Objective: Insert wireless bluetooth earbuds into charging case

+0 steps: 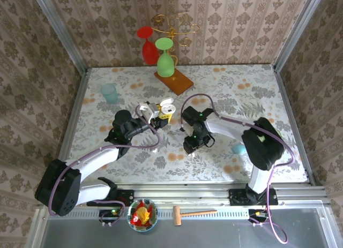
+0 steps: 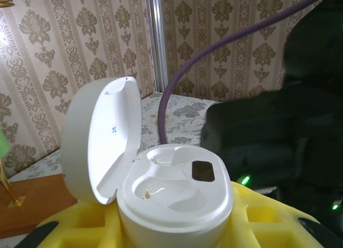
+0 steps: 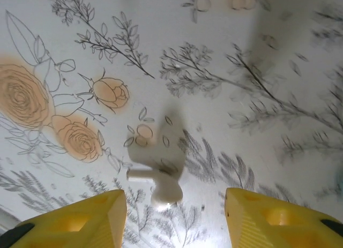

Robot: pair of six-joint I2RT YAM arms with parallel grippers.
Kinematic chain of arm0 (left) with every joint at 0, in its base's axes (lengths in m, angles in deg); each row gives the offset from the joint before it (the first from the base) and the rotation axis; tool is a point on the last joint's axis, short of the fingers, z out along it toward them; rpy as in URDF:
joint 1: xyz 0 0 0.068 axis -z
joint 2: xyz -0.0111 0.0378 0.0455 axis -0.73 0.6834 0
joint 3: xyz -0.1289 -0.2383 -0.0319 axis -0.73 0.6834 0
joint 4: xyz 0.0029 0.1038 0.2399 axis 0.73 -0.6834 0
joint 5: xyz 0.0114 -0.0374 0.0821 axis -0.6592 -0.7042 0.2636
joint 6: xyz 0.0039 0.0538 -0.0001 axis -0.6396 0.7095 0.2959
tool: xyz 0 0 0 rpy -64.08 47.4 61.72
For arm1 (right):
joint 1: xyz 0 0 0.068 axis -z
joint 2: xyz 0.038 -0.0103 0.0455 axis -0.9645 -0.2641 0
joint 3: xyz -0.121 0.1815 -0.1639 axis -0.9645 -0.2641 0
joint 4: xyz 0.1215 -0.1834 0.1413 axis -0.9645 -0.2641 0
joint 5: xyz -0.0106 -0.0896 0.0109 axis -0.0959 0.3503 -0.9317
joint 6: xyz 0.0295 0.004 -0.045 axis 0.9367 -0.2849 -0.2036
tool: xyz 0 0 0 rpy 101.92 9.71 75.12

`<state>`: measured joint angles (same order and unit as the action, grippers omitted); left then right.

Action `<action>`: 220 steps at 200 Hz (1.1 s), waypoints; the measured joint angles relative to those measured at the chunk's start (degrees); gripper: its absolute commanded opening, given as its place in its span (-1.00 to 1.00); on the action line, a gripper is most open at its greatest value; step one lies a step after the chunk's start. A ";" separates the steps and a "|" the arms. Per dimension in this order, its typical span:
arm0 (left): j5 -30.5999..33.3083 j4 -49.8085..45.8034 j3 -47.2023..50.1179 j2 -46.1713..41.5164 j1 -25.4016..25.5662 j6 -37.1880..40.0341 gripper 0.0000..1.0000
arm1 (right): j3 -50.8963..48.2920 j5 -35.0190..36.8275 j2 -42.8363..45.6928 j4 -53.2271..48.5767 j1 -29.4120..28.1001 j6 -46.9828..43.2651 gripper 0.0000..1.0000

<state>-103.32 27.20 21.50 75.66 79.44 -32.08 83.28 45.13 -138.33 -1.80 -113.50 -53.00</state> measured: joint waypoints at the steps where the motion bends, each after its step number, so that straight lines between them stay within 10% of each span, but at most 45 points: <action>1: 0.02 0.00 0.00 0.00 0.00 0.02 -0.89 | -0.48 0.02 0.59 0.44 0.00 0.83 0.02; 99: -0.07 1.01 -0.02 0.42 -0.02 0.35 -0.89 | -31.17 -10.56 20.00 33.81 0.46 46.49 -0.03; 220: -0.07 1.11 -0.02 0.63 -0.02 0.35 -0.89 | -26.45 -11.28 14.71 34.84 1.86 48.37 -0.08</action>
<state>-103.38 28.31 21.48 76.29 79.42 -31.73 56.83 33.85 -123.62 33.04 -111.64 -4.63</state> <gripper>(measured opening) 0.345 0.457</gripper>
